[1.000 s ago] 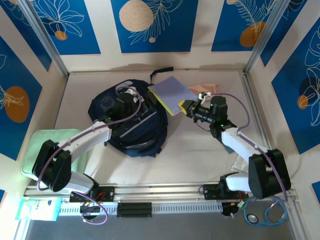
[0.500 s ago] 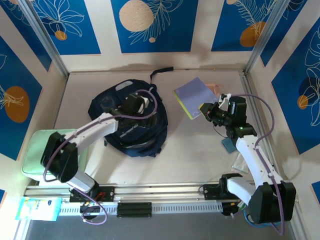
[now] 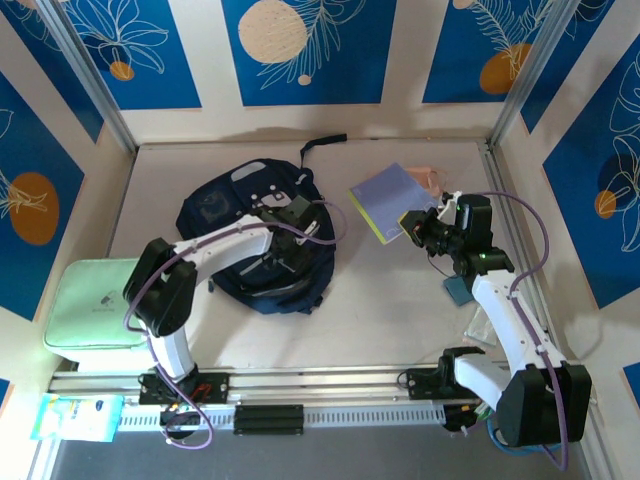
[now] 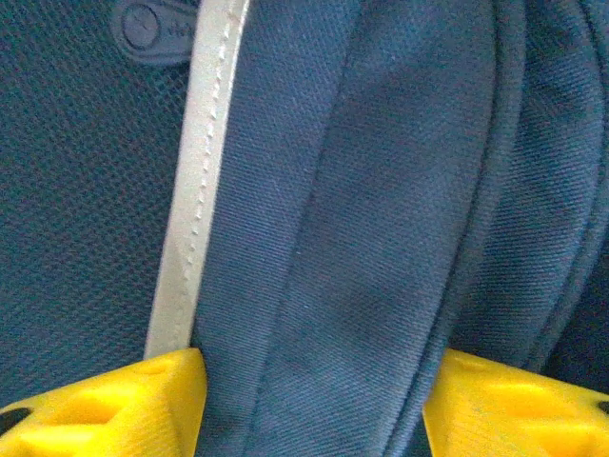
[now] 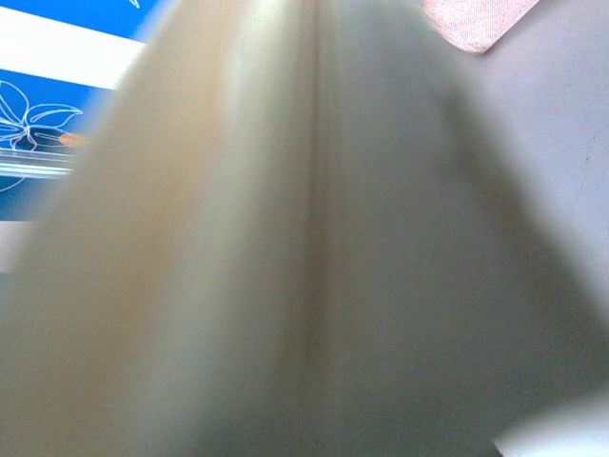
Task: Pack the student bag
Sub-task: Open the student bag at the center of the table.
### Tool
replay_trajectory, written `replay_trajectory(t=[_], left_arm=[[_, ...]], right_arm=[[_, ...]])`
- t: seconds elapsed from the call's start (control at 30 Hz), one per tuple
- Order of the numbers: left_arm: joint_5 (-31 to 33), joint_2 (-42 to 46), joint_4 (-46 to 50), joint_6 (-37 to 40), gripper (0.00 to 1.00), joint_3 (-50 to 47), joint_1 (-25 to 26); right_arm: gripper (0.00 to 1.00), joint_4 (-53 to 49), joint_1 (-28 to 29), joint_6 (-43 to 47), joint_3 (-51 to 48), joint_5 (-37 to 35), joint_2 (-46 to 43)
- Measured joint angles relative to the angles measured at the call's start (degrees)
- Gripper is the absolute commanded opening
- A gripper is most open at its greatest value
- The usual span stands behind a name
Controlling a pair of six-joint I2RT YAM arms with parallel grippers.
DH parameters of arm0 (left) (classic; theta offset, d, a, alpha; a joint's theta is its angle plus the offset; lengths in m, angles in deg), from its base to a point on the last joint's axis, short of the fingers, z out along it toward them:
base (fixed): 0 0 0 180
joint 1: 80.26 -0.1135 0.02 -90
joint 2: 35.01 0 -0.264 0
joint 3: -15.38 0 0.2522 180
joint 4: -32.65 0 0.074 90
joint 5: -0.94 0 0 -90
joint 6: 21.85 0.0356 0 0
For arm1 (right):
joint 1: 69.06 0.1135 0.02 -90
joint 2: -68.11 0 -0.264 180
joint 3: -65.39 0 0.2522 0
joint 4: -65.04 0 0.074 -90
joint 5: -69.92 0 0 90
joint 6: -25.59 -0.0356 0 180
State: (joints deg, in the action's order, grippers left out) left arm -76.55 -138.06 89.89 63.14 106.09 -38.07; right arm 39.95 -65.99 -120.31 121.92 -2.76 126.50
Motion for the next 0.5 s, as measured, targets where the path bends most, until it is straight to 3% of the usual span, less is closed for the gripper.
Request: replay_trajectory(t=[0.27, 0.5], left_arm=[[2.6, -1.8, 3.3, 1.0, 0.17, 3.4, 1.1], [3.0, 1.9, 3.1, 0.9, 0.01, 3.4, 1.0]], right_arm=[[0.0, -0.3, -0.4, 0.0, 0.0, 0.0, 0.3], [0.0, -1.5, -1.0, 0.6, 0.0, 0.0, 0.2]])
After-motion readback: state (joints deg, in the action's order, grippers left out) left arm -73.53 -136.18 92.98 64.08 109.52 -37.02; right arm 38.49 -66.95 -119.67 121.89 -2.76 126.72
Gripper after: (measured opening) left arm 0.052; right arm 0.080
